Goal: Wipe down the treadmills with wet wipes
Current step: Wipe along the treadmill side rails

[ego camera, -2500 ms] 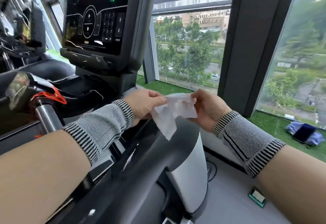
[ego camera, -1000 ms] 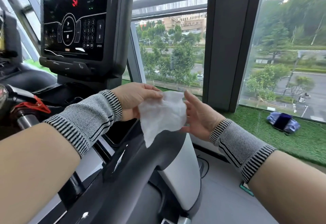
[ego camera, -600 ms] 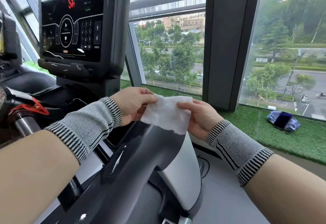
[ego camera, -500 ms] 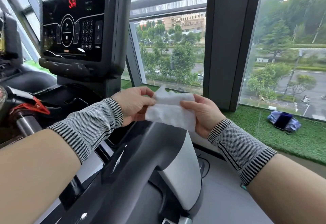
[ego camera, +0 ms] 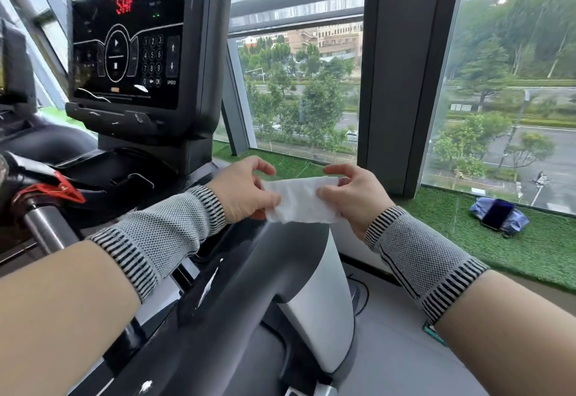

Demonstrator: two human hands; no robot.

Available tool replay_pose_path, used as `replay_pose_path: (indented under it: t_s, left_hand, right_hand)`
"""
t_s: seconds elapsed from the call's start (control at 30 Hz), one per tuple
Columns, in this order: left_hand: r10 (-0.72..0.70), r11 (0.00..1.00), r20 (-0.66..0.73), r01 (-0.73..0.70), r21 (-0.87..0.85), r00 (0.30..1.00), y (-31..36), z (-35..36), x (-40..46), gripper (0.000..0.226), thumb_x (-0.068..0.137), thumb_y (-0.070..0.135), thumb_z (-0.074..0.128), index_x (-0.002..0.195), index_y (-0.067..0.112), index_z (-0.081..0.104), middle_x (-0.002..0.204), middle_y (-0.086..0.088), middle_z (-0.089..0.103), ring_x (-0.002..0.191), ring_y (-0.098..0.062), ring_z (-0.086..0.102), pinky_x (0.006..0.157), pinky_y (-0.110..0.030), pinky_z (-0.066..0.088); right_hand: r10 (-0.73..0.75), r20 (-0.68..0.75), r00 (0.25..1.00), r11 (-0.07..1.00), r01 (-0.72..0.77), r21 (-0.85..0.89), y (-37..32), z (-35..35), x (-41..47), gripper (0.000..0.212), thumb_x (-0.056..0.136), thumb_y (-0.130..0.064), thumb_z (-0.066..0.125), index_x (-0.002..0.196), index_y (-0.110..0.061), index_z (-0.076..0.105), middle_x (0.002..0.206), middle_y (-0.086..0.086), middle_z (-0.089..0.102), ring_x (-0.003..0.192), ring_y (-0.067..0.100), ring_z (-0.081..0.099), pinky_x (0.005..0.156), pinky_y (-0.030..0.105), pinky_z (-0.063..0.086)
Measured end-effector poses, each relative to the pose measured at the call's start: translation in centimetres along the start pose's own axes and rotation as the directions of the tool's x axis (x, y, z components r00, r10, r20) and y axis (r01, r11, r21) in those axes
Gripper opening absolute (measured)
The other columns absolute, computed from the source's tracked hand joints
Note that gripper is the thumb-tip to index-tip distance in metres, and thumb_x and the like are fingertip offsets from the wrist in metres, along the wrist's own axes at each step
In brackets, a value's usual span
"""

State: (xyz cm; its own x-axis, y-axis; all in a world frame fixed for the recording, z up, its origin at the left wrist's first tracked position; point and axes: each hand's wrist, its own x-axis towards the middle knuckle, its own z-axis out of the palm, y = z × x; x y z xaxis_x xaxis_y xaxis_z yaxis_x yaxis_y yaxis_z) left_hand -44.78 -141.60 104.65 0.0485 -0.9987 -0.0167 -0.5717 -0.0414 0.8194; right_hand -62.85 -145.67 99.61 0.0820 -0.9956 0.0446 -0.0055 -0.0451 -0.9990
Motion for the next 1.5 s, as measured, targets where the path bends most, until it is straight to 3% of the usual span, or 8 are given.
replay_pose_path:
  t_s: [0.17, 0.47, 0.6, 0.77, 1.0, 1.17, 1.33, 1.5]
  left_hand:
    - [-0.146, 0.964, 0.101, 0.165, -0.209, 0.984, -0.2, 1.0, 0.4, 0.013, 0.088, 0.002, 0.062, 0.09, 0.011, 0.053, 0.079, -0.008, 0.065, 0.064, -0.017, 0.066, 0.067, -0.034, 0.057]
    - [-0.162, 0.951, -0.102, 0.183, 0.25, 0.981, -3.5, -2.6, 1.1, 0.038, 0.09, -0.012, 0.033, 0.097, 0.007, 0.066, 0.09, -0.005, 0.065, 0.072, -0.01, 0.059, 0.046, -0.011, 0.043]
    - [-0.033, 0.944, -0.111, 0.068, 0.323, 0.993, -5.0, -3.2, 1.3, 0.046, 0.086, -0.014, 0.033, 0.105, 0.011, 0.066, 0.099, -0.003, 0.066, 0.091, -0.012, 0.06, 0.079, -0.02, 0.049]
    - [0.063, 0.91, -0.071, -0.028, 0.413, 0.996, -6.0, -2.4, 2.4, 0.051, 0.085, -0.012, 0.034, 0.123, 0.01, 0.061, 0.11, -0.002, 0.066, 0.108, -0.015, 0.06, 0.104, -0.026, 0.041]
    - [0.094, 0.889, -0.022, -0.074, 0.452, 0.995, -5.5, -1.5, 5.2, 0.055, 0.089, -0.008, 0.035, 0.139, 0.01, 0.044, 0.121, -0.004, 0.059, 0.113, -0.017, 0.055, 0.105, -0.029, 0.039]
    - [0.102, 0.847, 0.009, -0.092, 0.524, 0.995, -4.9, -0.1, 6.8, 0.052, 0.089, -0.008, 0.036, 0.137, 0.008, 0.049, 0.13, -0.006, 0.059, 0.122, -0.02, 0.053, 0.109, -0.031, 0.036]
    - [0.095, 0.838, -0.014, -0.072, 0.541, 0.995, -4.5, 1.0, 8.8, 0.049, 0.09, 0.001, 0.045, 0.138, 0.012, 0.048, 0.133, -0.005, 0.058, 0.123, -0.019, 0.052, 0.11, -0.034, 0.037]
    - [0.063, 0.807, 0.004, -0.053, 0.588, 0.998, -4.4, 1.8, 9.8, 0.046, 0.089, 0.006, 0.05, 0.134, 0.015, 0.052, 0.124, -0.001, 0.062, 0.116, -0.019, 0.057, 0.106, -0.035, 0.041]
  right_hand:
    - [-0.231, -0.143, 0.962, 0.926, 0.172, -0.337, -0.4, 2.3, -0.2, 0.016, 0.081, -0.013, 0.066, 0.073, -0.019, 0.054, 0.068, -0.009, 0.054, 0.059, 0.006, 0.05, 0.053, 0.015, 0.041]
    - [-0.462, 0.543, 0.701, 0.38, 0.71, -0.593, 5.1, 8.2, -2.2, 0.022, 0.073, -0.012, 0.052, 0.08, -0.007, 0.072, 0.081, 0.011, 0.066, 0.072, 0.034, 0.059, 0.074, 0.039, 0.054]
    - [-0.483, 0.68, 0.551, 0.197, 0.825, -0.53, 5.3, 8.8, -1.8, 0.036, 0.077, -0.019, 0.036, 0.082, -0.009, 0.071, 0.087, 0.008, 0.065, 0.079, 0.032, 0.06, 0.074, 0.039, 0.055]
    - [-0.39, 0.48, 0.786, 0.371, 0.611, -0.699, 4.0, 7.4, 2.1, 0.033, 0.094, -0.02, 0.044, 0.12, -0.008, 0.061, 0.136, 0.011, 0.051, 0.121, 0.03, 0.05, 0.103, 0.032, 0.036]
    - [-0.426, 0.658, 0.621, 0.308, 0.784, -0.539, 5.4, 7.0, 2.4, 0.047, 0.089, -0.032, 0.041, 0.12, -0.004, 0.061, 0.121, 0.015, 0.06, 0.115, 0.029, 0.056, 0.103, 0.033, 0.036]
    - [-0.25, 0.394, 0.884, 0.555, 0.465, -0.689, 6.0, 5.6, 7.2, 0.043, 0.101, -0.034, 0.037, 0.137, -0.013, 0.045, 0.145, 0.003, 0.041, 0.133, 0.02, 0.039, 0.106, 0.026, 0.027]
    - [-0.379, 0.532, 0.757, 0.496, 0.652, -0.574, 6.8, 5.7, 6.7, 0.048, 0.097, -0.027, 0.041, 0.143, -0.015, 0.038, 0.144, 0.006, 0.043, 0.132, 0.021, 0.04, 0.11, 0.034, 0.032]
    - [-0.132, 0.33, 0.935, 0.664, 0.33, -0.671, 8.1, 4.5, 11.0, 0.041, 0.102, -0.027, 0.031, 0.137, -0.013, 0.046, 0.142, 0.009, 0.045, 0.13, 0.023, 0.042, 0.104, 0.026, 0.028]
